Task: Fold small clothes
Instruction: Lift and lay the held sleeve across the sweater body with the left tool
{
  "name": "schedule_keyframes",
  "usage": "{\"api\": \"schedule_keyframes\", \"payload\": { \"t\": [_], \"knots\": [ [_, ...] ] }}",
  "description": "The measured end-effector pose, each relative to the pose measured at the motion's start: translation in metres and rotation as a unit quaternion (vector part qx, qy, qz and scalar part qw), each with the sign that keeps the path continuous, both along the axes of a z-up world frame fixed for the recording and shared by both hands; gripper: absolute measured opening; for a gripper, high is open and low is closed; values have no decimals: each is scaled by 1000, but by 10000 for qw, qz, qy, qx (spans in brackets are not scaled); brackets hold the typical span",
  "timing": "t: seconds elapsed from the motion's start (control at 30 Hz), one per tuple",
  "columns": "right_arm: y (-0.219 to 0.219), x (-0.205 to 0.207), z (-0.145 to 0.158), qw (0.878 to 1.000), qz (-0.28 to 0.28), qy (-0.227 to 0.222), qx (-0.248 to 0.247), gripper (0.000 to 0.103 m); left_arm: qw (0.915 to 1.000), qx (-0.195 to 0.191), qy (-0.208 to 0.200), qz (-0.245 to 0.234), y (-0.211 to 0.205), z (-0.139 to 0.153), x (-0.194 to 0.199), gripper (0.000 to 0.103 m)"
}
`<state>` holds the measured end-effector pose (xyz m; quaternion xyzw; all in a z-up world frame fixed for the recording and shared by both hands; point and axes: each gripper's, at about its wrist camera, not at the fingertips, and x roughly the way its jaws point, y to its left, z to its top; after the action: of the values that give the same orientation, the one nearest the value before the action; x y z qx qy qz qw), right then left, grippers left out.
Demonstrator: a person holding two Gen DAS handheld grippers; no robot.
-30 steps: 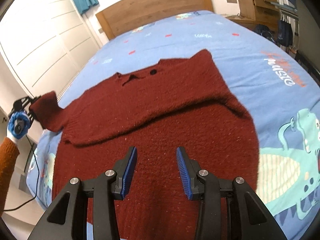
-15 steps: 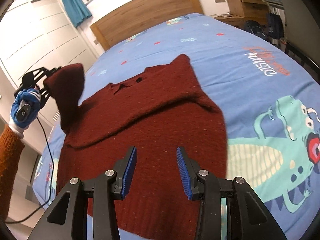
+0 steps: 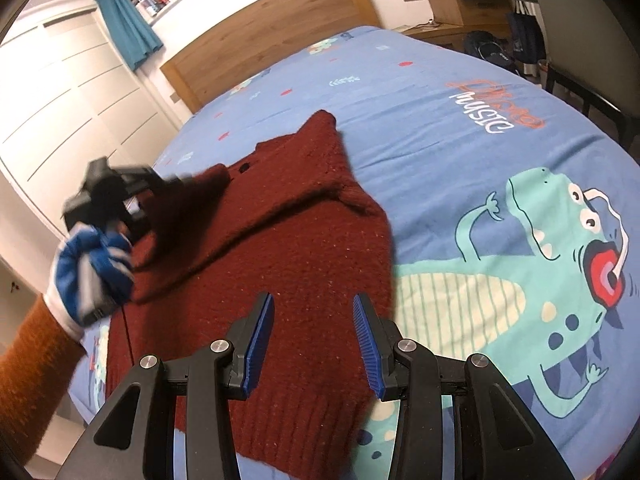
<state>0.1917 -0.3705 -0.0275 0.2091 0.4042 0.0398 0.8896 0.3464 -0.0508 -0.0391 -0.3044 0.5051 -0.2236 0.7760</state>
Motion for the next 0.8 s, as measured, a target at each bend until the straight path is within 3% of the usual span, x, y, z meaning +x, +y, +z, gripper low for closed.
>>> {"api": "schedule_keyframes", "payload": {
  "t": [0.1,0.17,0.23,0.27,0.3,0.4,0.5,0.53,0.57,0.63,0.8],
  "knots": [
    [-2,1,1,10000,-2,-21,14,42,9983,518,50,-272,-10,-17,-20,5],
    [-5,0,2,10000,-17,-49,28,42,9977,590,-22,-339,-11,-16,-30,6],
    [-6,1,3,10000,-30,-64,33,42,9982,485,-67,-332,-6,-11,-39,10],
    [-7,2,3,10000,-33,-68,36,42,9985,447,-87,-301,-5,-9,-42,19],
    [-8,2,3,10000,-34,-75,44,42,9989,413,-121,-170,0,-5,-42,30],
    [-8,3,2,9999,-27,-83,62,42,9992,79,0,399,28,2,-19,38],
    [-7,2,2,9999,-8,-84,62,42,9957,-197,257,870,53,-6,-9,36],
    [-7,1,2,10000,-4,-79,57,42,9941,-321,345,976,59,-7,-4,31],
    [-8,1,2,10000,-9,-76,51,42,9929,-441,398,1026,68,-4,0,14],
    [-8,0,2,10000,-28,-80,50,42,9931,-468,356,1015,66,2,4,9],
    [-9,0,2,9999,-40,-81,53,42,9995,-281,-48,139,26,23,-11,7]
  ]
}}
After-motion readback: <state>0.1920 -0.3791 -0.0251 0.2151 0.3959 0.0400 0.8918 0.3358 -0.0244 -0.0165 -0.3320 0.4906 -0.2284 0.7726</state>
